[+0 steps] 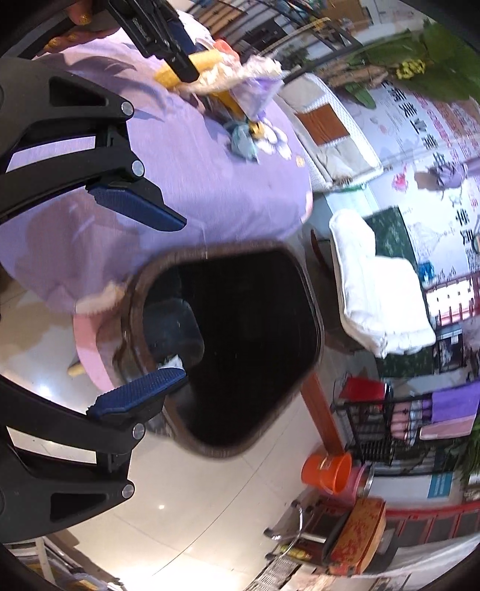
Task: Collect trash
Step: 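Grasp the yellow foam net with the left tool while the right tool grasps the teal tissue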
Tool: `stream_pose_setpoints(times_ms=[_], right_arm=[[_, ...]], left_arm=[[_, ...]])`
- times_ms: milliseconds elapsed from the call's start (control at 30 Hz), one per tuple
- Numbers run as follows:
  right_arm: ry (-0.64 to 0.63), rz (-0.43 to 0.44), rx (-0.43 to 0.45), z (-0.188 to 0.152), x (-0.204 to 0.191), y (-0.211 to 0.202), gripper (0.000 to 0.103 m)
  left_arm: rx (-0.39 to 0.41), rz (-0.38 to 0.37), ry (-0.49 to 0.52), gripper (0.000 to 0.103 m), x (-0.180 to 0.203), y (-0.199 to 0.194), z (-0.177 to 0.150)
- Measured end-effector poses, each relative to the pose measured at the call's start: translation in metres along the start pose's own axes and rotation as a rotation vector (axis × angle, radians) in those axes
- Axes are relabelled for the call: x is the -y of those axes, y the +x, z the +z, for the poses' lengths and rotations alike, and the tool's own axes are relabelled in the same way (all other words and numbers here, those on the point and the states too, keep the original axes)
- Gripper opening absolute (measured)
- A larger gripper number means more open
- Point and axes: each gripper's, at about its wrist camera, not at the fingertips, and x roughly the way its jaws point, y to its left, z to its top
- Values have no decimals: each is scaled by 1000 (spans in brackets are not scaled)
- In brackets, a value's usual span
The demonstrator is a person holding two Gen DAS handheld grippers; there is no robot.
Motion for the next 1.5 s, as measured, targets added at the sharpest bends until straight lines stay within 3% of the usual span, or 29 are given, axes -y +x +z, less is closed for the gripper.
stream_pose_setpoints(times_ms=[200, 400, 567, 767, 867, 1033, 1067, 1133, 1367, 1500], right_arm=[[-63, 65, -10, -2, -37, 1, 76], [-142, 124, -23, -3, -68, 4, 76], [-230, 196, -29, 5, -95, 8, 76], [-346, 244, -104, 23, -132, 41, 76], [-402, 252, -138, 33, -150, 60, 68], [-498, 237, -199, 49, -180, 94, 58], [-507, 232, -211, 52, -183, 101, 52], [-515, 230, -239, 56, -188, 113, 48], [-518, 213, -281, 58, -194, 134, 16], [-482, 227, -267, 58, -189, 132, 8]], left_arm=[[-43, 18, -72, 83, -28, 14, 3], [-80, 15, -60, 79, -37, 30, 1], [-101, 1, -110, 56, -54, 31, -11], [-98, -47, -173, 31, -67, 21, -21], [-86, -70, -195, 22, -72, 14, -26], [-49, -106, -224, 20, -83, 1, -32], [-41, -111, -230, 20, -85, -2, -33], [-34, -121, -239, 19, -88, -5, -35], [-26, -115, -243, 19, -97, -11, -38], [-12, -122, -242, 19, -99, -13, -38]])
